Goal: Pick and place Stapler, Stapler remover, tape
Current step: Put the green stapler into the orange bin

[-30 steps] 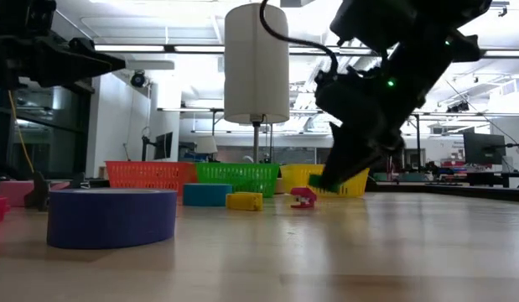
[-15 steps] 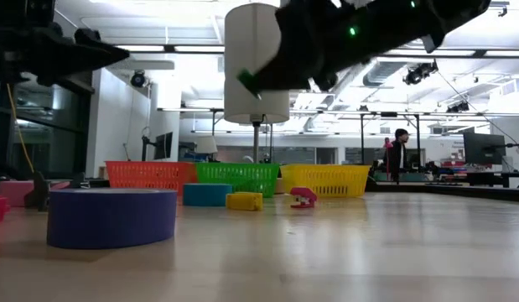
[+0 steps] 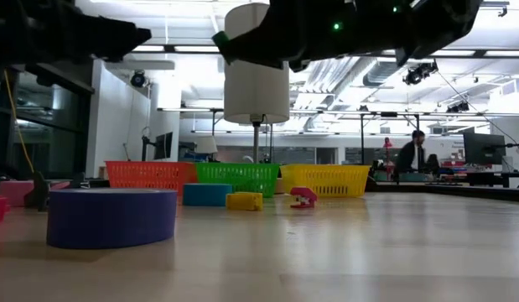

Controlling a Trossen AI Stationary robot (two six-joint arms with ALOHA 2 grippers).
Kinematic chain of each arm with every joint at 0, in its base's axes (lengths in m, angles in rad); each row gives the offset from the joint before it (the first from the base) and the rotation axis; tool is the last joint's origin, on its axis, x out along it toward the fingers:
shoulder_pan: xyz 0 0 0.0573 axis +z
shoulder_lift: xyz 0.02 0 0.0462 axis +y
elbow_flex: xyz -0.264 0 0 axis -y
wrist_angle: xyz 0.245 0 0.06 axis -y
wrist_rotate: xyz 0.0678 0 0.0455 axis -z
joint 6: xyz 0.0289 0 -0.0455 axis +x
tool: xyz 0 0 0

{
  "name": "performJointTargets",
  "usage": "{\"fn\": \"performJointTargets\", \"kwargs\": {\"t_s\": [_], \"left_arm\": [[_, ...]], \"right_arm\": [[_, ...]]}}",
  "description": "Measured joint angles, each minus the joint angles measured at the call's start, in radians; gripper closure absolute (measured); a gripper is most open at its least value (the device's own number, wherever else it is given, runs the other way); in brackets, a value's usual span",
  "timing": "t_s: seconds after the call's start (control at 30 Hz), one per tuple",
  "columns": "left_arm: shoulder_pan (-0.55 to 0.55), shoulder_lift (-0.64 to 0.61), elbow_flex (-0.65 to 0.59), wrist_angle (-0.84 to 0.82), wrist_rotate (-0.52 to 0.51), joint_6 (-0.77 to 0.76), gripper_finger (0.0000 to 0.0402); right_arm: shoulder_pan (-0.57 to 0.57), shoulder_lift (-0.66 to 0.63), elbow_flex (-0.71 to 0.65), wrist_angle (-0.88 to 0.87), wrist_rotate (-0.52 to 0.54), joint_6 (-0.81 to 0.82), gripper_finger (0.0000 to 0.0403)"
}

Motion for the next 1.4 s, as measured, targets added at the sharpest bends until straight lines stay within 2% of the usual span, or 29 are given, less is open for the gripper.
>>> {"fn": "performJointTargets", "kwargs": {"t_s": [0.13, 0.27, 0.43, 0.57, 1.4], "left_arm": [[0.0, 0.127, 0.024, 0.064, 0.0, -0.042, 0.0195], [0.0, 0.263, 0.105, 0.071, 0.008, -0.045, 0.0195], [0.0, 0.426, 0.219, 0.062, 0.046, 0.016, 0.0195], [0.0, 0.5, 0.266, 0.054, 0.056, 0.037, 0.0195], [0.0, 0.527, 0.298, 0.044, 0.047, 0.015, 0.0195]], "right_arm": [[-0.005, 0.019, 0.022, 0.005, -0.037, -0.038, 0.0355], [-0.005, 0.046, 0.073, -0.017, -0.059, -0.111, 0.0355], [-0.002, 0.052, 0.121, -0.114, -0.027, -0.113, 0.0355], [0.009, 0.052, 0.123, -0.127, 0.004, -0.116, 0.0355], [0.014, 0.051, 0.124, -0.112, -0.052, -0.115, 0.0355]]}}
